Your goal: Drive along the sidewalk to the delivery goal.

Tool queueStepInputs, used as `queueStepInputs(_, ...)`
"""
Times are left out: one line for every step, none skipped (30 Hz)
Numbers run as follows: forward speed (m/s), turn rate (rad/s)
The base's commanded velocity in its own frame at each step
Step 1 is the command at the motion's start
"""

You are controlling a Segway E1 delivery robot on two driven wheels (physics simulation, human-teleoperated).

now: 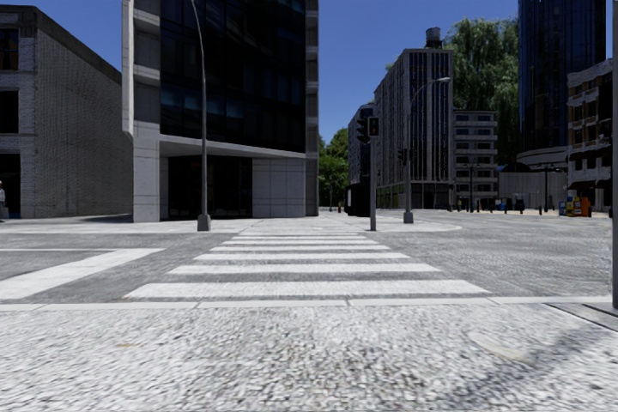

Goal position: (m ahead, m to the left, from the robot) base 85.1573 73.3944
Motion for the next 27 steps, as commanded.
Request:
queueStepInputs(2.0, 0.0)
queueStepInputs(2.0, 0.0)
queueStepInputs(2.0, 0.0)
queueStepInputs(2.0, 0.0)
queueStepInputs(2.0, 0.0)
queueStepInputs(2.0, 0.0)
queueStepInputs(2.0, 0.0)
queueStepInputs(2.0, 0.0)
queueStepInputs(2.0, 0.0)
queueStepInputs(2.0, 0.0)
queueStepInputs(2.0, 0.0)
queueStepInputs(2.0, 0.0)
queueStepInputs(2.0, 0.0)
queueStepInputs(2.0, 0.0)
queueStepInputs(2.0, 0.0)
queueStepInputs(2.0, 0.0)
queueStepInputs(2.0, 0.0)
queueStepInputs(2.0, 0.0)
queueStepInputs(2.0, 0.0)
queueStepInputs(2.0, 0.0)
queueStepInputs(2.0, 0.0)
queueStepInputs(2.0, 0.0)
queueStepInputs(2.0, 0.0)
queueStepInputs(2.0, 0.0)
queueStepInputs(2.0, 0.0)
queueStepInputs(2.0, 0.0)
queueStepInputs(2.0, 0.0)
